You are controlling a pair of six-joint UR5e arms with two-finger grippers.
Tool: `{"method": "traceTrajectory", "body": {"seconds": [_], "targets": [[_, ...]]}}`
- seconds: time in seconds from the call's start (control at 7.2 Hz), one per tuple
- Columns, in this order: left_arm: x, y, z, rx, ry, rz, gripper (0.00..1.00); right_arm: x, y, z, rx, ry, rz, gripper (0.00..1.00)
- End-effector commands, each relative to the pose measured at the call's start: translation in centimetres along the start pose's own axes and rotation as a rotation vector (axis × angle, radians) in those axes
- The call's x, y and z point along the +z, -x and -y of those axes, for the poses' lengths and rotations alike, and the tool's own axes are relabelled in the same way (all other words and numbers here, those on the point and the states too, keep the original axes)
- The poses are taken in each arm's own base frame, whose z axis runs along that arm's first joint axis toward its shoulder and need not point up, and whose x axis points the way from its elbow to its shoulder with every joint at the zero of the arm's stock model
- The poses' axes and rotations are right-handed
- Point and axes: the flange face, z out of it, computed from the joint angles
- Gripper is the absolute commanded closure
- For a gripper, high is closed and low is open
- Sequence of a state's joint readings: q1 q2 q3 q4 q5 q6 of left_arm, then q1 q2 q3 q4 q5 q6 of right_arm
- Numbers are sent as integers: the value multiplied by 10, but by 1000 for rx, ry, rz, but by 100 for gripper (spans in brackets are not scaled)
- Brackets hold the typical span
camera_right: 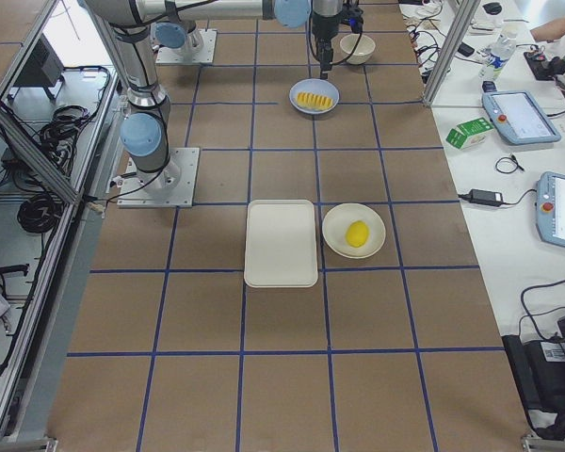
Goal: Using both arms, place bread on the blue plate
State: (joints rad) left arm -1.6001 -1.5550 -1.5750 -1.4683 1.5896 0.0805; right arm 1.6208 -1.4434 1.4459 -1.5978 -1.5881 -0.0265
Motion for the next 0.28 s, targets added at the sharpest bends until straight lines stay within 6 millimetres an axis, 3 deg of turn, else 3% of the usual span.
{"method": "traceTrajectory", "body": {"seconds": [0.0,0.14], "targets": [[-5,0,-3,-3,24,-2,0,-4,-1,1,3,-9,0,0],[-7,0,-5,-4,19,-3,0,-4,-5,1,9,-8,1,0]]}}
